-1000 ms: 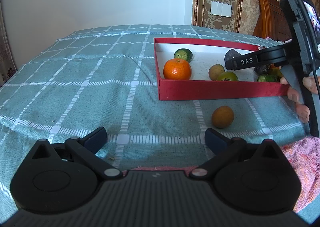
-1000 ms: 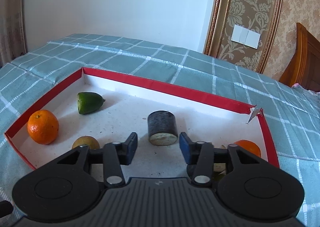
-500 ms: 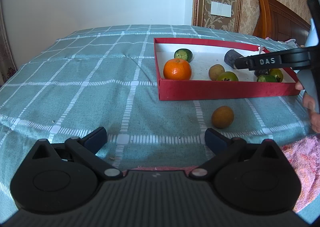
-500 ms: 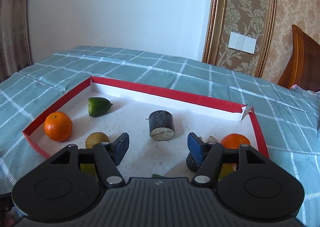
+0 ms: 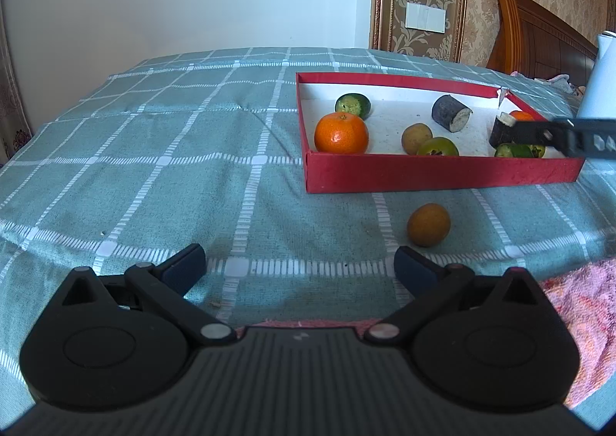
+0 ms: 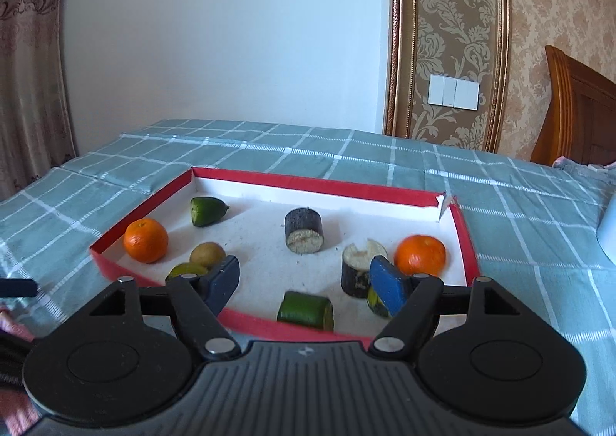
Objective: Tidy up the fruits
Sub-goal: 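Withdraw the right gripper while the left gripper moves toward the small brown fruit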
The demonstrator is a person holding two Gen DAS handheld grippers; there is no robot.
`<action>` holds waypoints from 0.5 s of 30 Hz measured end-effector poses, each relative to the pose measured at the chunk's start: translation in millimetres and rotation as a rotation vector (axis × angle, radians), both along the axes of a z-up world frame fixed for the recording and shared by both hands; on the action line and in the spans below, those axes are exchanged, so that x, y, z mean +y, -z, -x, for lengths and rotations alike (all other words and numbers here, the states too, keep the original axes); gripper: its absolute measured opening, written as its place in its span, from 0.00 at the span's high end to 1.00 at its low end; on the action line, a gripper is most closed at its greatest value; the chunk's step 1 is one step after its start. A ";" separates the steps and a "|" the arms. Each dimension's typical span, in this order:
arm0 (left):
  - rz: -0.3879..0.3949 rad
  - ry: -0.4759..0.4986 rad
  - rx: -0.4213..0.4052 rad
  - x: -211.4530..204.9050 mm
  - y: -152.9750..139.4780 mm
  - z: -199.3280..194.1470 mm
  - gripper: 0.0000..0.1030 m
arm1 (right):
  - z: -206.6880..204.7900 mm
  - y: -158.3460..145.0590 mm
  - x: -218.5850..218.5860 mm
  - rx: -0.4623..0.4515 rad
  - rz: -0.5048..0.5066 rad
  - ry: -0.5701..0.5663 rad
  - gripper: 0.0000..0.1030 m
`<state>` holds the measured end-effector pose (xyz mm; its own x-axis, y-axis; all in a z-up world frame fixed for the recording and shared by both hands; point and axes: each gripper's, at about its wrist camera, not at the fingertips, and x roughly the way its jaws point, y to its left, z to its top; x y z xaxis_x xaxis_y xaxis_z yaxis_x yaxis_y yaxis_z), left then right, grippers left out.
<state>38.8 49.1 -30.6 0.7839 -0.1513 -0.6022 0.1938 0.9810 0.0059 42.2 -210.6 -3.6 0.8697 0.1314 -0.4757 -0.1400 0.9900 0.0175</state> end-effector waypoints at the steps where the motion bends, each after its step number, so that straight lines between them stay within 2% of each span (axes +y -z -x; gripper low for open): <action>1: 0.000 0.000 0.000 0.1 0.0 -0.1 0.00 | 4.7 1.7 -1.6 0.003 -0.003 -0.005 0.27; 11: 0.000 0.000 0.000 -0.1 -0.1 0.1 0.00 | 35.4 22.2 -14.6 0.068 -0.027 0.003 0.27; 15: 0.000 0.000 0.000 -0.3 -0.2 0.3 0.00 | 40.7 26.0 -18.4 0.074 -0.003 0.039 0.26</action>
